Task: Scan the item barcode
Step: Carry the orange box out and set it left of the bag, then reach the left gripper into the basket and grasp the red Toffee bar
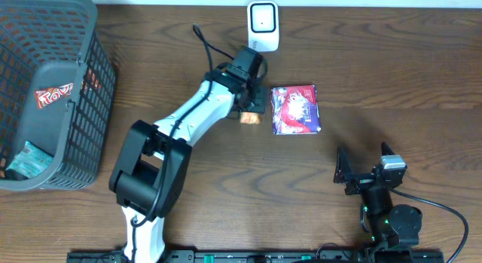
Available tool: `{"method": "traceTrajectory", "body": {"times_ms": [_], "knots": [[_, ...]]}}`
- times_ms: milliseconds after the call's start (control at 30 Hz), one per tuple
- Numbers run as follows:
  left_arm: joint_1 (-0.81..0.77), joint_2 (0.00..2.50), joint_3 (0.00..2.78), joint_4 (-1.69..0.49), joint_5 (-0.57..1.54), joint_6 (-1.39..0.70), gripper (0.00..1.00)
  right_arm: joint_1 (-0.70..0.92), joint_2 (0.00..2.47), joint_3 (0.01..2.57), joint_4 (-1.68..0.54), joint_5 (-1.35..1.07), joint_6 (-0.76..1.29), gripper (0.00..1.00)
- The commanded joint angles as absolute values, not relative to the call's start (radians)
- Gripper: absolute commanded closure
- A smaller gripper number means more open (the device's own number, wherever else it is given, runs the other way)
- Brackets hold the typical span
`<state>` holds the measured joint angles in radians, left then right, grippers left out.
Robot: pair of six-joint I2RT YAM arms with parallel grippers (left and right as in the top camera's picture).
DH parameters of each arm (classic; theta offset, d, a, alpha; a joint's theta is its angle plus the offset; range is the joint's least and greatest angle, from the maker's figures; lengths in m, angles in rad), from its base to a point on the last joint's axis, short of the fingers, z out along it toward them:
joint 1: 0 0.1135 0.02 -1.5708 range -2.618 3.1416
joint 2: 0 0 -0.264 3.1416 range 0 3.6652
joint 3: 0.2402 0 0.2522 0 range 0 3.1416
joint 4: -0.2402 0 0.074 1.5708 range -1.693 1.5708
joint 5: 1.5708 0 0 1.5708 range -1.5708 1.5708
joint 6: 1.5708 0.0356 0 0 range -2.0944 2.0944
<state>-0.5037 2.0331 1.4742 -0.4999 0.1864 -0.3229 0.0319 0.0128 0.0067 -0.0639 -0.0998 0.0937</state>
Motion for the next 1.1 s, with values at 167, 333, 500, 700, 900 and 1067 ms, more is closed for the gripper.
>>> {"method": "traceTrajectory", "body": {"times_ms": [167, 333, 500, 700, 900, 1067], "knots": [[-0.408, 1.925, 1.528, -0.511, 0.152, -0.323, 0.3, 0.032, 0.011, 0.006, -0.068, -0.099, 0.081, 0.01], [-0.247, 1.692, 1.619, -0.467, 0.076, -0.261, 0.25, 0.032, 0.011, 0.006, -0.068, -0.099, 0.08, 0.01], [-0.056, 1.549, 1.619, -0.44, -0.155, -0.264, 0.25, 0.032, 0.011, 0.006, -0.068, -0.099, 0.08, 0.0], [0.236, 1.541, 1.616, -0.52, -0.29, -0.398, 0.01, 0.032, 0.011, 0.006, -0.068, -0.099, 0.08, 0.01], [0.448, 1.628, 1.608, -0.613, -0.221, -0.741, 0.02, 0.032, 0.011, 0.006, -0.068, -0.099, 0.08, 0.01], [0.498, 1.755, 1.608, -0.551, -0.115, -0.757, 0.02, 0.032, 0.011, 0.006, -0.068, -0.099, 0.081, 0.01]]}}
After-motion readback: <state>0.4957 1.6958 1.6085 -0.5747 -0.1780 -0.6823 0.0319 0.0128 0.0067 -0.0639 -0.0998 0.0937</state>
